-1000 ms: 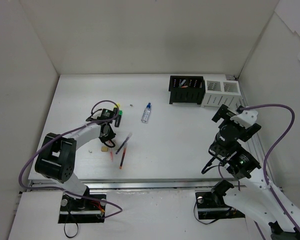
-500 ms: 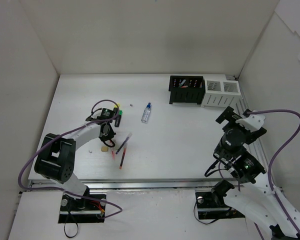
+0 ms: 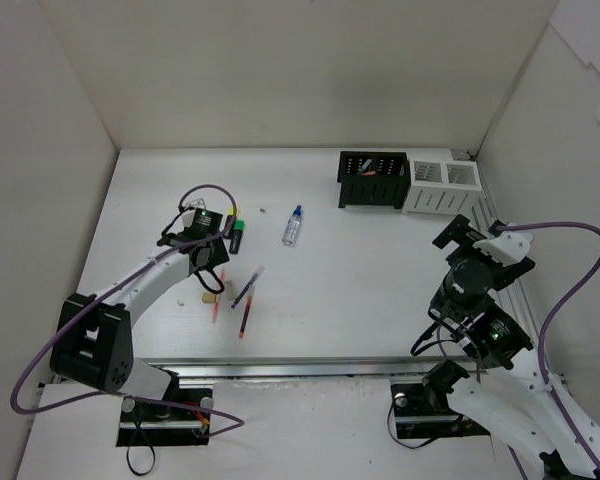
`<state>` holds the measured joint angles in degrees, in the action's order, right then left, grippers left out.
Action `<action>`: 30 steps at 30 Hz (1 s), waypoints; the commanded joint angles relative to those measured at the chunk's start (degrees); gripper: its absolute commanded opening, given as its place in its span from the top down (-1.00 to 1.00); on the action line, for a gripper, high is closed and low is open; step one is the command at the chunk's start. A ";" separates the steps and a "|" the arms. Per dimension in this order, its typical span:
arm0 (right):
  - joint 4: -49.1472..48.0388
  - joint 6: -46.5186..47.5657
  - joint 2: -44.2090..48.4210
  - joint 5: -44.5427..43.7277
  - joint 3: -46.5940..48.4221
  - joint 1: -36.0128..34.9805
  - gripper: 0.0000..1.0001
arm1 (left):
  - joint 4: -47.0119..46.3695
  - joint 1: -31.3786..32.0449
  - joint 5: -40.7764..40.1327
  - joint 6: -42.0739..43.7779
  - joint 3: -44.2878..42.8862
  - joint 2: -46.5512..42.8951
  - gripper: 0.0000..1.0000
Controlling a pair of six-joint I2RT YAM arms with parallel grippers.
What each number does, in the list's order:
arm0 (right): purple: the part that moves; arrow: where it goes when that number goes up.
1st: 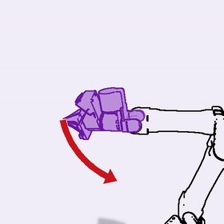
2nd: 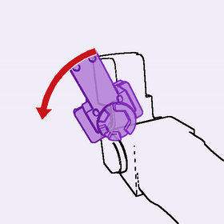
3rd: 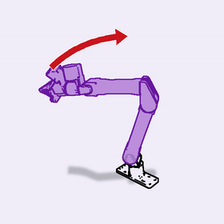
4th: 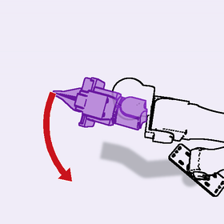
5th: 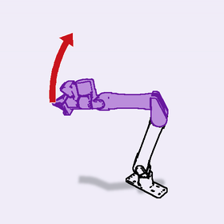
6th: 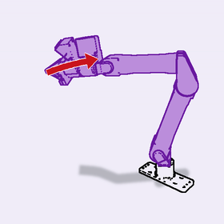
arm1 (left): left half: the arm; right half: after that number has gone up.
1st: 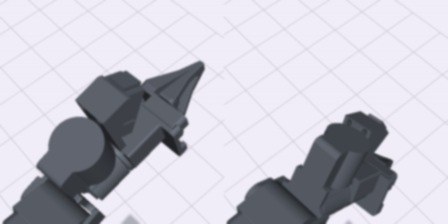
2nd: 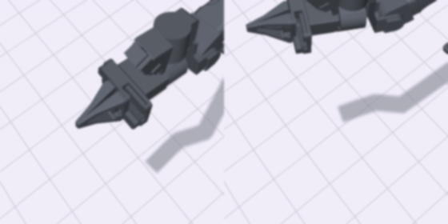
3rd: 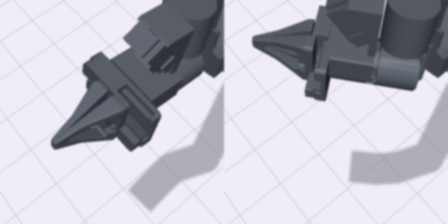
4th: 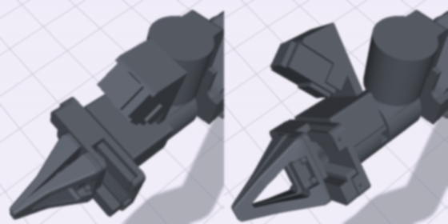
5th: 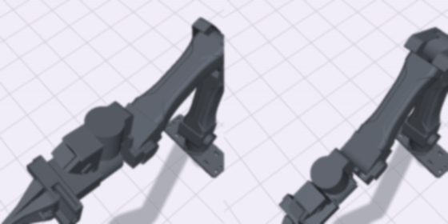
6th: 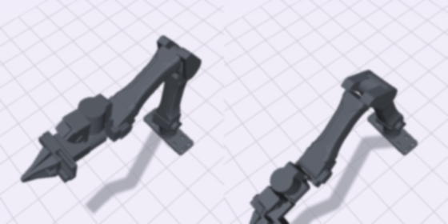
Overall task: Sort the stationery into containers
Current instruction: Pick up the pen from the center of the board.
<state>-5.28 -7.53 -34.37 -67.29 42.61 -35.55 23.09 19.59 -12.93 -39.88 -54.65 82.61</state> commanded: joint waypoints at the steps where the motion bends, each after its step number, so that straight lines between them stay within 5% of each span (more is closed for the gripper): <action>1: -2.28 -1.35 -0.79 -1.88 0.37 0.48 -0.96 | -0.68 0.27 0.61 6.03 -1.69 0.52 0.11; 7: -2.19 -1.35 -0.70 -2.06 0.46 0.48 -0.96 | -3.93 0.27 8.44 10.61 -1.06 5.88 -0.06; 18: -1.93 -1.52 -0.26 -2.76 0.19 0.74 -0.96 | 0.72 0.88 7.13 9.03 -3.00 11.26 0.32; 27: -1.93 -1.52 0.18 -2.94 0.11 0.75 -0.96 | 2.05 0.88 6.16 7.97 -3.09 11.35 1.00; 30: -1.84 -1.52 1.06 -2.85 -0.16 0.57 -0.96 | 1.61 0.88 6.25 8.50 -3.53 10.82 1.00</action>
<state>-4.82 -7.92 -33.98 -67.59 42.59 -35.22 23.92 20.25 -5.56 -31.70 -55.72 95.00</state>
